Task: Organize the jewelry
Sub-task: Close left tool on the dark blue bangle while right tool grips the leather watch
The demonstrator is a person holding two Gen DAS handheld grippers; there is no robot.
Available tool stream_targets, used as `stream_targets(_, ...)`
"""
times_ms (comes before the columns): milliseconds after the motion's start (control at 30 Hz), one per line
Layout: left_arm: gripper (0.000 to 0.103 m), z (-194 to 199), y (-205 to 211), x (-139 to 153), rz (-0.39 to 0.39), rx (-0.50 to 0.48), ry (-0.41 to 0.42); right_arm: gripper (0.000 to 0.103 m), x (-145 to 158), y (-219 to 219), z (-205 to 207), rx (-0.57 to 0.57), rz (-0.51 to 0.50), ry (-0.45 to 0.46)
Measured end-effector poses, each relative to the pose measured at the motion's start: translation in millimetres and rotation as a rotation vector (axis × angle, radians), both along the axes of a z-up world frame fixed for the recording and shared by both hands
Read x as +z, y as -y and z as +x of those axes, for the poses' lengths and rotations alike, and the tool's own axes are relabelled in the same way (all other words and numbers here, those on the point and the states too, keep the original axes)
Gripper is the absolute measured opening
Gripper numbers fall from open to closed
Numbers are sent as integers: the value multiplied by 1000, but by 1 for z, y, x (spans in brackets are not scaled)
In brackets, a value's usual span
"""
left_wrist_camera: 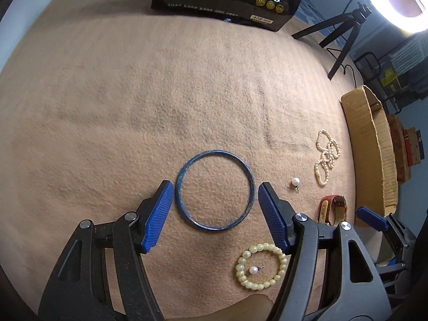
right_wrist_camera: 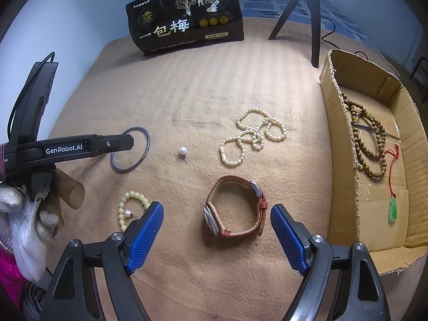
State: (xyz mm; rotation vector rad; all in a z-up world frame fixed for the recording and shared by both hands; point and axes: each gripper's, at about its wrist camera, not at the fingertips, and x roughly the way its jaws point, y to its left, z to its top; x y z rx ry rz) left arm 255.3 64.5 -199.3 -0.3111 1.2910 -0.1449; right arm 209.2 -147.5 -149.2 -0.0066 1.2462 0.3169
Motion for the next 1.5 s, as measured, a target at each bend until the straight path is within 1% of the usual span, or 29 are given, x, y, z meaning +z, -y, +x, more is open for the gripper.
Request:
stream_targets(67, 68, 1, 3, -2, 10, -1, -6, 85, -2, -1, 2, -1, -1, -2)
stream_targets(200, 72, 2, 10, -3, 36, -16, 0, 86, -6, -3, 4, -1, -13, -4)
stream_targets(333, 73, 5, 15, -1, 51, -20, 9, 86, -8, -3, 6, -5, -20, 3)
stream_targets(500, 73, 10, 19, -4, 83, -25, 13, 86, -13, -1, 9, -10, -28, -12)
stream_targets(633, 74, 12, 33, -9, 146, -51, 23, 86, -17, -1, 10, -6, -46, -19)
stream_targets(700, 80, 11, 39, -11, 175, -74, 30, 86, -20, 0, 12, -5, -52, -27)
stream_targets(833, 83, 12, 53, -15, 244, -103, 44, 86, -24, -1, 14, 0, -60, -37)
stream_targets(867, 84, 12, 55, -16, 250, -104, 46, 86, -25, -2, 14, 1, -62, -39)
stream_targets(967, 84, 15, 57, -17, 248, -96, 47, 86, -28, -5, 14, 13, -74, -45)
stream_targets(1067, 84, 16, 53, -17, 223, -82, 53, 86, -31, -8, 14, 30, -92, -49)
stream_targets(1167, 84, 16, 48, -17, 212, -89, 57, 85, -34, -10, 14, 39, -106, -55)
stream_targets(1233, 82, 15, 45, -17, 209, -93, 59, 82, -37, -10, 15, 40, -110, -65)
stream_targets(1300, 74, 11, 39, -14, 212, -84, 62, 74, -38, -9, 16, 40, -112, -73)
stream_targets(1333, 74, 10, 36, -13, 200, -80, 61, 71, -39, -9, 16, 39, -114, -77)
stream_targets(1367, 74, 10, 34, -13, 191, -79, 60, 66, -39, -9, 17, 38, -116, -78)
stream_targets(1400, 74, 9, 32, -13, 183, -79, 60, 63, -39, -8, 16, 38, -117, -78)
stream_targets(1500, 74, 9, 30, -12, 173, -80, 61, 62, -38, -7, 16, 39, -107, -77)
